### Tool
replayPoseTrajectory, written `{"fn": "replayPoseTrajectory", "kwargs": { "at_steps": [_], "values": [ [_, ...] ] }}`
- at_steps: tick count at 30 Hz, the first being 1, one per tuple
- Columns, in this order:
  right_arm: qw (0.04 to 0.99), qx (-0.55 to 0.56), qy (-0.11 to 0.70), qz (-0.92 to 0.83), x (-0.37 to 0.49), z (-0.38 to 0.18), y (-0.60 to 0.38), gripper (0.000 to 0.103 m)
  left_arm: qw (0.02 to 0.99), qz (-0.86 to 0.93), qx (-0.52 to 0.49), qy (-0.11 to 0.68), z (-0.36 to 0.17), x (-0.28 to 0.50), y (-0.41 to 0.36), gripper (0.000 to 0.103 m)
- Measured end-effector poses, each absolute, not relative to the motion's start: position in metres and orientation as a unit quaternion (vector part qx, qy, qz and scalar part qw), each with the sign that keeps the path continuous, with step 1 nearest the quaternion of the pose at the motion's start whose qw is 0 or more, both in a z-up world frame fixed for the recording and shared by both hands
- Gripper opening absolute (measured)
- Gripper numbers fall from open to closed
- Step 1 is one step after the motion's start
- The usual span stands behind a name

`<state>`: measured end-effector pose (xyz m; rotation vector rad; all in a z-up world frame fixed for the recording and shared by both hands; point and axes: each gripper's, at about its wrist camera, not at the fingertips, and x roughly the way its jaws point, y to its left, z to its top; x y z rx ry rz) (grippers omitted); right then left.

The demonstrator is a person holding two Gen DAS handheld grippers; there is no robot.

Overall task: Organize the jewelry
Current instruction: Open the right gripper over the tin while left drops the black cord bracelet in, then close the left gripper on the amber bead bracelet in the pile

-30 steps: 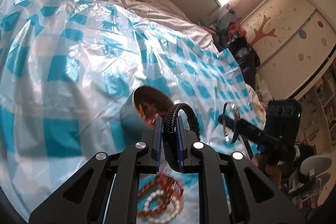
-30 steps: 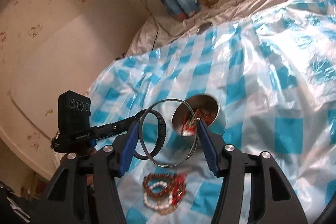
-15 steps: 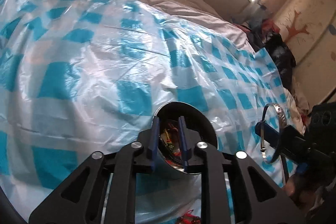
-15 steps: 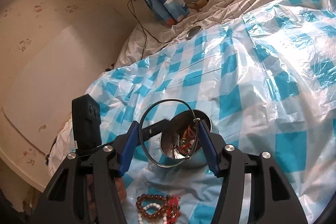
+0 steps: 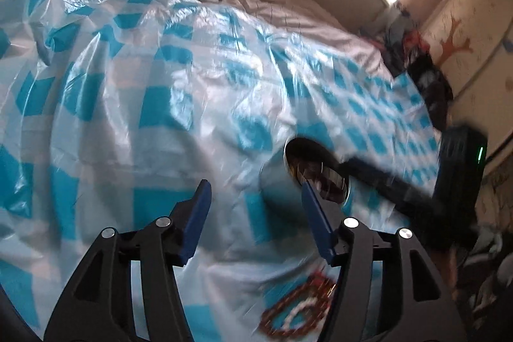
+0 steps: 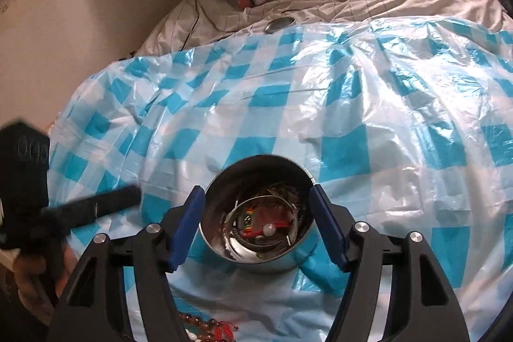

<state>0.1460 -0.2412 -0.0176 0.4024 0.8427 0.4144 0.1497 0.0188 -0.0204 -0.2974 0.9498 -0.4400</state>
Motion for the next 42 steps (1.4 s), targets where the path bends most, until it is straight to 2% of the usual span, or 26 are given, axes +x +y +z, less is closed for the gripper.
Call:
{"fn": "replayPoseTrajectory", "kwargs": {
  "at_steps": [7,18,26,31,36,42],
  "values": [
    [0.878,0.216,0.386,0.186,0.130,-0.009,-0.262,0.076,0.834,-0.261,-0.060,0.483,-0.034,0.113,0.009,0.057],
    [0.862,0.224,0.410,0.197,0.101,-0.015,-0.268,0.076,0.816,-0.324,0.000,0.479,-0.046,0.067,-0.017,0.057],
    [0.861,0.213,0.416,0.203,0.091,-0.016,-0.267,0.077,0.817,-0.312,0.027,0.484,-0.061,0.065,-0.022,0.056],
    [0.860,0.211,0.418,0.205,0.090,-0.017,-0.266,0.077,0.817,-0.312,0.022,0.484,-0.061,0.068,-0.020,0.049],
    [0.858,0.210,0.420,0.209,0.091,-0.018,-0.263,0.077,0.816,-0.309,0.053,0.486,-0.065,0.066,-0.026,0.026],
    [0.856,0.208,0.422,0.213,0.092,-0.020,-0.262,0.077,0.817,-0.304,0.060,0.486,-0.067,0.068,-0.023,0.024]
  ]
}}
